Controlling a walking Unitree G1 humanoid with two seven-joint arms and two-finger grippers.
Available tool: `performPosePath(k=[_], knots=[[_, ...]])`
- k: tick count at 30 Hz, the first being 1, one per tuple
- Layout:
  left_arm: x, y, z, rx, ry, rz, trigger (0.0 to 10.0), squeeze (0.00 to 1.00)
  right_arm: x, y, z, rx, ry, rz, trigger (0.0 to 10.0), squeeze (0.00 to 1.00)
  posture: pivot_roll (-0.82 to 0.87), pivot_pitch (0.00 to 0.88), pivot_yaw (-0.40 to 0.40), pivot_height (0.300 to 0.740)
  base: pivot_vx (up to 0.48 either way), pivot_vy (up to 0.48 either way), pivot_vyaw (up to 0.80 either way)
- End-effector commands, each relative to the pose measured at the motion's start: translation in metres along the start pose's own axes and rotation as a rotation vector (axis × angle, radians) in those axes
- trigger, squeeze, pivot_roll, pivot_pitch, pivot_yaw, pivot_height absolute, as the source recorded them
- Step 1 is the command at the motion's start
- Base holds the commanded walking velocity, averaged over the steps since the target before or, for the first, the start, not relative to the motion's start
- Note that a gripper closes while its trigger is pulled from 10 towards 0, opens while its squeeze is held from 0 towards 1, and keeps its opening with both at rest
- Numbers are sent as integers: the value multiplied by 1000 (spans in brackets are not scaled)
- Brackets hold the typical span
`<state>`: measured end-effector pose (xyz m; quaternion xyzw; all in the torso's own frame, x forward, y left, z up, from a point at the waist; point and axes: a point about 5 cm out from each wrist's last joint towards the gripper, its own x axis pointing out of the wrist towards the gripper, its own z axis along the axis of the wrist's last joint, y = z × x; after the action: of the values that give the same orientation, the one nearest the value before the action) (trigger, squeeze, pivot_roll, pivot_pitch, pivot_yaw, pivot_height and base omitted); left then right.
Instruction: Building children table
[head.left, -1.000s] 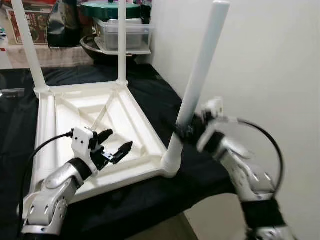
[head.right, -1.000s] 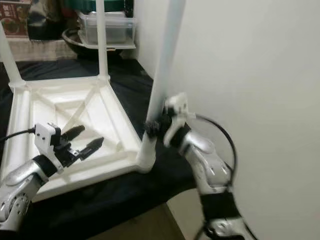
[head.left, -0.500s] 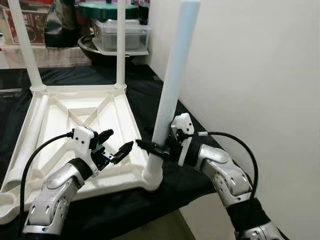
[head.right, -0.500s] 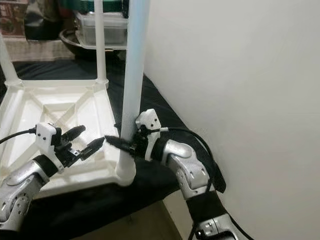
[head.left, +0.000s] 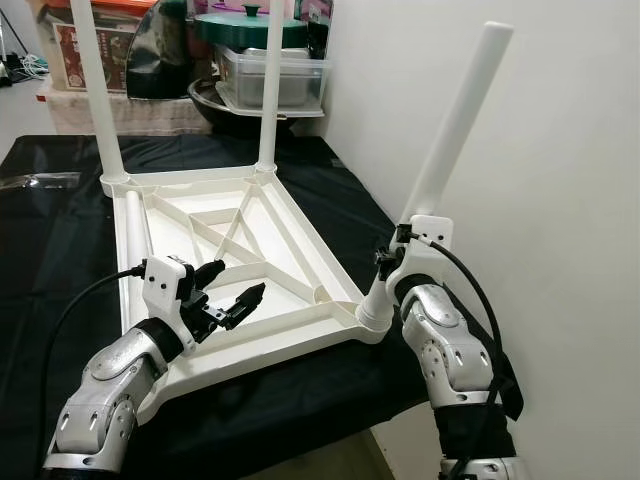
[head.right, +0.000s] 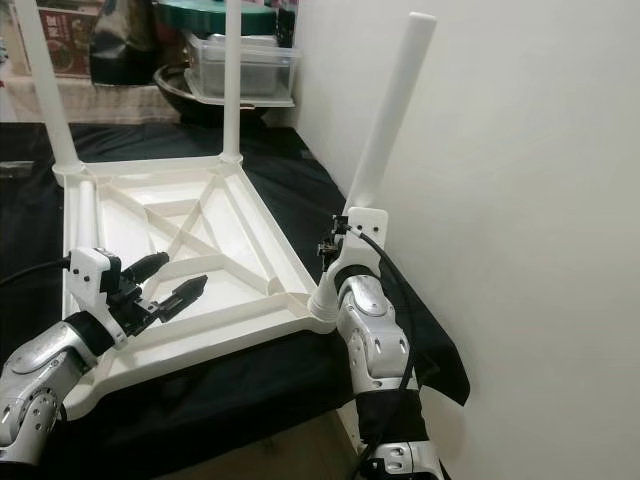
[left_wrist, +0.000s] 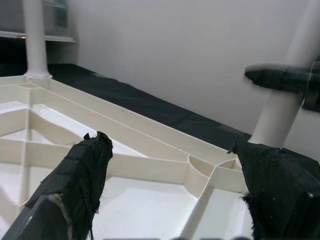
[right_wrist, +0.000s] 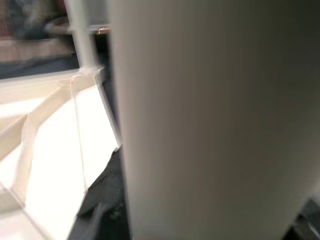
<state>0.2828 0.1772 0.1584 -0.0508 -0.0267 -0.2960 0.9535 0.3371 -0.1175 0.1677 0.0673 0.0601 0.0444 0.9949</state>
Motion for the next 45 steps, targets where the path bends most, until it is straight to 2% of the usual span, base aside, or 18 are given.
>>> performPosePath(k=[1,2,3,10,15,20,21,23,28,33,34,35,37,38,42,43,44,45], knots=[[2,-2,0,3,1,-12,10000,0,2,18,-10,71,46,215,10000,1000,133,0,-156,740,0,0,0],[2,-2,0,3,1,-12,10000,0,2,18,-10,71,46,215,10000,1000,133,0,-156,740,0,0,0],[3,-2,0,2,0,-13,10000,0,2,23,5,92,-29,363,10000,0,129,0,-156,740,0,0,0],[4,-2,1,-5,-9,-13,10000,0,-33,36,31,-17,-124,938,10000,0,124,0,-158,740,0,0,0],[4,-2,1,-5,-12,-8,10000,0,-44,44,14,-109,-66,1073,10000,0,137,0,-170,740,0,0,0],[3,-2,1,-5,-12,-4,10000,0,-23,43,-3,-176,-30,910,9451,0,145,0,-173,740,0,0,0],[3,-2,1,-4,-12,-3,10000,0,-8,36,-9,-164,-6,765,627,0,147,0,-174,740,0,0,0],[2,-2,1,-3,-11,-2,10000,0,4,27,-13,-141,10,620,0,0,147,0,-170,740,0,0,0],[1,-2,2,-5,-7,-6,10000,0,18,-43,-38,-19,200,-184,0,0,141,0,-166,740,0,0,0],[0,-2,2,-5,-6,-7,10000,0,8,-58,-45,-11,234,-379,0,0,138,0,-165,740,0,0,0],[0,-2,2,-5,-6,-6,10000,0,4,-49,-47,2,243,-350,902,0,140,0,-163,740,0,0,0],[0,-2,2,-5,-6,-6,10000,0,2,-33,-47,18,252,-278,10000,0,139,0,-161,740,0,0,0],[0,-2,2,-5,-5,-5,10000,0,1,-16,-42,61,221,-172,10000,0,139,0,-161,740,0,0,0],[0,-2,2,-5,-5,-6,10000,0,1,-2,-36,100,163,-66,10000,1000,134,0,-156,740,0,0,0],[1,-2,2,-8,-4,-9,10000,0,1,19,-16,164,33,205,10000,1000,131,0,-154,740,0,0,0],[2,-2,2,-8,-5,-10,10000,0,0,22,-7,144,-10,304,10000,455,131,0,-154,740,0,0,0],[2,-2,2,-8,-5,-10,10000,0,0,22,-7,144,-10,304,10000,455,131,0,-154,740,0,0,0],[2,-2,2,-9,-6,-10,10000,0,-1,24,2,118,-50,394,10000,0,131,0,-154,740,0,0,0]])
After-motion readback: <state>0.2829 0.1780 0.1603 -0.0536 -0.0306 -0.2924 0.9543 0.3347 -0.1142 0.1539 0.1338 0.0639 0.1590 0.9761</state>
